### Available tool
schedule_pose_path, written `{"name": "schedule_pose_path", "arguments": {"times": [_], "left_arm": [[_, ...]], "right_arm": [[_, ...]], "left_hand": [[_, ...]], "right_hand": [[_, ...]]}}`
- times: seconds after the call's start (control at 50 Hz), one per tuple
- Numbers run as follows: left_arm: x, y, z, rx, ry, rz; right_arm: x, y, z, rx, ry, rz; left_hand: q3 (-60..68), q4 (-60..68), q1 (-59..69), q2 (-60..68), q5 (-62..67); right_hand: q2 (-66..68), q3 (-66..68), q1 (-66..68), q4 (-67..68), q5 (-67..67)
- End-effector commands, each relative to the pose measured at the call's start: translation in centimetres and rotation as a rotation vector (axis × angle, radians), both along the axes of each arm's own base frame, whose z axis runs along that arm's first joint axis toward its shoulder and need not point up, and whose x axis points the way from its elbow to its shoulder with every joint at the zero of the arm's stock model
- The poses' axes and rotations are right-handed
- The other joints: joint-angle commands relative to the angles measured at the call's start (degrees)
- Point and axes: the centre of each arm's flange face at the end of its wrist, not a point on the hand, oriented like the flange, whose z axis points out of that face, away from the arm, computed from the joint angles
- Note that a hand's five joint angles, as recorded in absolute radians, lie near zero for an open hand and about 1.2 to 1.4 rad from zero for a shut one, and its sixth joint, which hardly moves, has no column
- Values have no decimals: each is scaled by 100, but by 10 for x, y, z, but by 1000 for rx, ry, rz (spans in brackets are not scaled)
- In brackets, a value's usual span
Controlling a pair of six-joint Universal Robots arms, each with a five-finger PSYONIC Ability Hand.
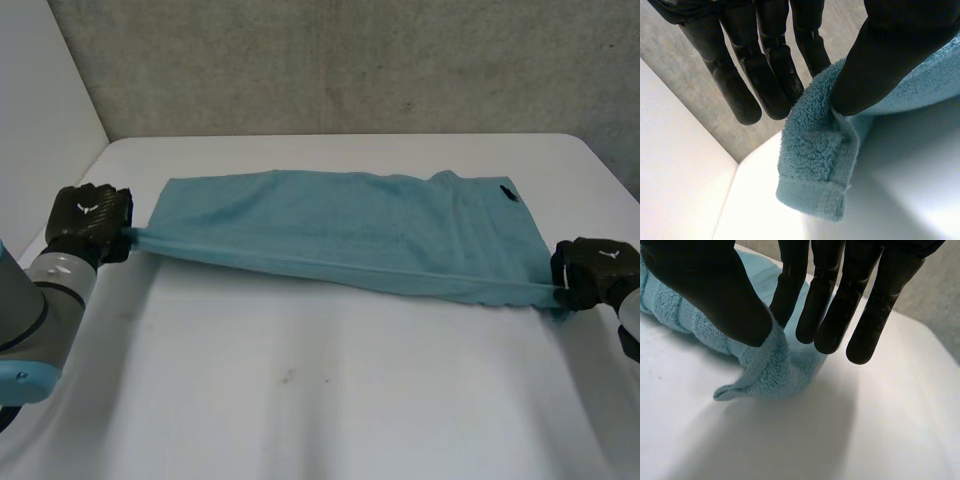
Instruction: Fold the laundry
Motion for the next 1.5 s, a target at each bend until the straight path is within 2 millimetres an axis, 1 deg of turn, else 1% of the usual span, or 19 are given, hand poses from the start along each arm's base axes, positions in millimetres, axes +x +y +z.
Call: {"name": "schedule_pose_path", "arguments": {"times": [0.02,0.12,0.26,0.36,0.46,0.56,0.7,0.74,0.92,1.02,1.04,1.06,1.08,1.1,1.12,1.26,1.3,1.32,1.5], "left_arm": [[2,28,5,156,-19,-2],[12,64,9,370,-57,11],[31,93,21,438,-175,30],[26,100,18,455,-184,-31],[24,83,18,396,-183,-48],[-1,38,14,266,-196,-112],[-25,-17,5,151,-206,-118],[-38,-42,-3,113,-213,-101],[-60,-94,-23,-45,-198,-100],[-69,-102,-32,-103,-190,-111],[-69,-102,-32,-103,-190,-111],[-70,-103,-34,-111,-190,-112],[-72,-101,-36,-116,-197,-115],[-72,-101,-36,-116,-197,-115],[-74,-98,-39,-114,-212,-119],[-86,-84,-37,-168,-298,-151],[-88,-77,-23,-210,-312,-151],[-88,-77,-23,-211,-312,-151],[-76,-39,20,-227,-285,-138]], "right_arm": [[0,19,32,-39,205,72],[-19,48,46,114,440,148],[-43,76,59,285,663,269],[-44,70,68,231,665,238],[-39,48,74,90,643,174],[-6,1,58,-37,593,184],[13,-42,51,-118,600,99],[20,-66,38,-160,598,93],[34,-119,10,-288,549,44],[44,-130,3,-344,545,17],[46,-131,2,-359,548,1],[46,-131,2,-360,548,1],[47,-133,3,-381,547,-13],[47,-133,3,-381,547,-13],[50,-133,3,-402,548,-26],[49,-135,21,-475,440,-90],[45,-127,50,-502,328,-125],[45,-127,50,-503,327,-126],[31,-74,104,-493,121,-121]], "left_hand": [[1166,1147,1748,1130,1535],[1166,1147,1748,1130,1535],[1166,1147,1748,1130,1535],[1166,1147,1748,1130,1535],[1166,1147,1748,1130,1535],[1166,1147,1748,1130,1535],[1166,1147,1748,1130,1535],[1166,1147,1748,1130,1535],[1166,1147,1748,1130,1535],[1166,1147,1748,1130,1535],[1166,1147,1748,1130,1535],[386,367,967,350,754],[-3102,-3122,-2521,-3139,-2734],[-3137,-3157,-2556,-3173,-2769],[-5719,-5738,-5138,-5755,-5351],[-5834,-5853,-5252,-5870,-5465],[-5834,-5853,-5252,-5870,-5465],[-5834,-5853,-5252,-5870,-5465],[-5834,-5853,-5252,-5870,-5465]], "right_hand": [[1227,1224,2377,1169,1453],[1227,1224,2377,1169,1453],[1227,1224,2377,1169,1453],[1227,1224,2377,1169,1453],[1227,1224,2377,1169,1453],[1227,1224,2377,1169,1453],[1227,1224,2377,1169,1453],[1227,1224,2377,1169,1453],[1227,1224,2377,1169,1453],[1227,1224,2377,1169,1453],[-599,-601,551,-656,-373],[-617,-620,533,-675,-392],[-4447,-4450,-3297,-4505,-4222],[-4486,-4488,-3336,-4543,-4260],[-5773,-5776,-4623,-5831,-5547],[-5773,-5776,-4623,-5831,-5547],[-5773,-5776,-4623,-5831,-5547],[-5773,-5776,-4623,-5831,-5547],[-5773,-5776,-4623,-5831,-5547]]}}
